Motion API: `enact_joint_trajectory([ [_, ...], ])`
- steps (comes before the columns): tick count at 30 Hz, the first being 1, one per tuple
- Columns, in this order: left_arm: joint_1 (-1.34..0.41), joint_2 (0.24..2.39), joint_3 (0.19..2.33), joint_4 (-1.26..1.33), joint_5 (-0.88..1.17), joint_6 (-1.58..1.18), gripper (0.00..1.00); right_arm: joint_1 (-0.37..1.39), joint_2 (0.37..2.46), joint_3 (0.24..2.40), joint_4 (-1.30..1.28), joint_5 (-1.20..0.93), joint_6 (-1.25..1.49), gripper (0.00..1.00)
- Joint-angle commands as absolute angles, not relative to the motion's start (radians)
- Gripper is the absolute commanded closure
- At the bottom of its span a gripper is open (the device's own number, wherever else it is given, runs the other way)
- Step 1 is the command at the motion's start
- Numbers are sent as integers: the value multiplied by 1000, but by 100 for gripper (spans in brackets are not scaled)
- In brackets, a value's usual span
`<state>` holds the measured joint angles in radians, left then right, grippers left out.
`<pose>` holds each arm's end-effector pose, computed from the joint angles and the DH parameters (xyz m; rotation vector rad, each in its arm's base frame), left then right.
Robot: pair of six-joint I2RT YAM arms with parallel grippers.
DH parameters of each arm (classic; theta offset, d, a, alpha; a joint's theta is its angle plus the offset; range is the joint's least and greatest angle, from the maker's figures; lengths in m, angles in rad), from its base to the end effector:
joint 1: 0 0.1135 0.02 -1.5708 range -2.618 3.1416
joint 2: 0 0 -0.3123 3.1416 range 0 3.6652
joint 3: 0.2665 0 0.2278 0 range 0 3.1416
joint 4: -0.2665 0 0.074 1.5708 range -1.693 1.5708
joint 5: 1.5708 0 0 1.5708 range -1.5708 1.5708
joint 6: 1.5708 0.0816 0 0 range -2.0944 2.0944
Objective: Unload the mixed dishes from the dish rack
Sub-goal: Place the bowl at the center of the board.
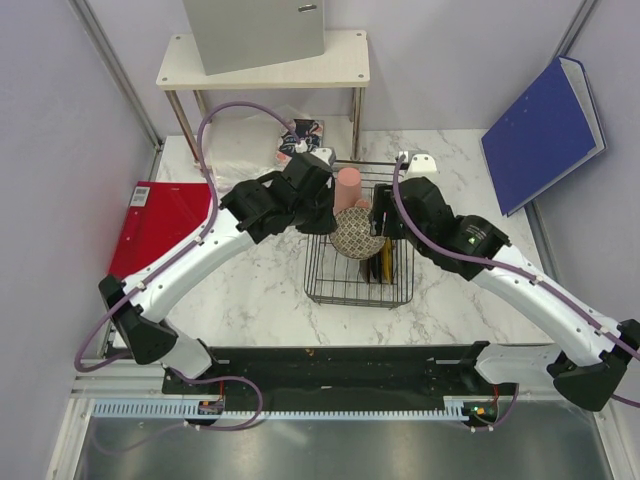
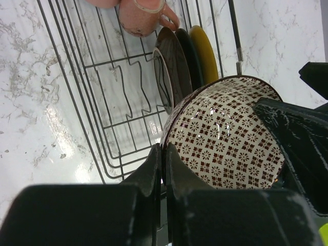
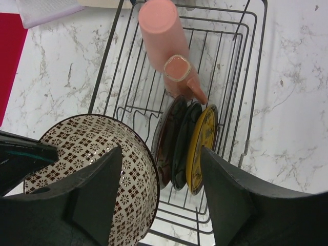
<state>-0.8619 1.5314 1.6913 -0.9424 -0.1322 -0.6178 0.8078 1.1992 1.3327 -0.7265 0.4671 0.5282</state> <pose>0.2197 -0.2397 0.4106 0.2282 2.4067 -0.5595 0.1912 0.1468 0.4111 -0.0293 2.1070 0.2984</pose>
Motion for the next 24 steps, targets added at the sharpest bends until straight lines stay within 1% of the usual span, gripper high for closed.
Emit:
enact_joint_trajectory([
  [1, -871, 1450, 1666, -854, -156, -658, 98, 808, 1183, 1348, -738, 434, 548, 32],
  [8, -871, 1425, 1635, -833, -161, -657, 98, 808, 1226, 1342, -749, 368, 551, 36],
  [10, -871, 1411, 1628, -822, -164, -657, 98, 810, 1230, 1333, -741, 350, 554, 41],
  [14, -873, 1393, 1611, -816, -167, -653, 98, 808, 1242, 1310, -726, 293, 552, 48],
  [17, -871, 1382, 1597, -805, -170, -652, 98, 808, 1244, 1299, -716, 276, 557, 66],
  [18, -871, 1376, 1594, -805, -169, -652, 98, 808, 1244, 1301, -715, 279, 558, 78],
  [20, -871, 1365, 1585, -798, -169, -644, 98, 808, 1238, 1296, -715, 290, 564, 91],
  [21, -871, 1361, 1582, -793, -172, -643, 98, 808, 1235, 1298, -715, 299, 569, 100],
  [22, -871, 1359, 1580, -792, -175, -640, 98, 808, 1230, 1296, -716, 308, 572, 100],
  [23, -871, 1352, 1578, -790, -184, -629, 93, 810, 1215, 1295, -715, 320, 577, 100],
  [24, -871, 1348, 1582, -792, -192, -617, 84, 808, 1207, 1295, -718, 352, 581, 100],
])
